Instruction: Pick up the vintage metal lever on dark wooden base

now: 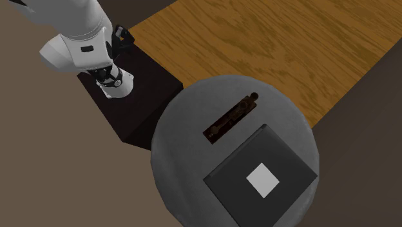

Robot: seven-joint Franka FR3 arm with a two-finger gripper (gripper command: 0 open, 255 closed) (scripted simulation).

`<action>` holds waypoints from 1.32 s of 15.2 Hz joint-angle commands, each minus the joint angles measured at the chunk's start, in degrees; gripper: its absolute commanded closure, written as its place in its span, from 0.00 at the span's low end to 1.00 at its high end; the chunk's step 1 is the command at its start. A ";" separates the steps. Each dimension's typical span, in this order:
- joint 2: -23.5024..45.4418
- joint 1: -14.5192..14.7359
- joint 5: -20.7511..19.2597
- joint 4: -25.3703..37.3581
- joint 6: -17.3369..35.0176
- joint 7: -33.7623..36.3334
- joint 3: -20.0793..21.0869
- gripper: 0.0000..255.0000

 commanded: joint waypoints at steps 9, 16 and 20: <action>15.73 3.54 -2.43 3.82 14.00 -12.91 -1.19 0.00; 29.91 6.39 -3.36 10.90 23.21 -22.97 -0.88 0.00; 37.75 7.87 -3.75 16.16 27.07 -28.19 -0.12 0.00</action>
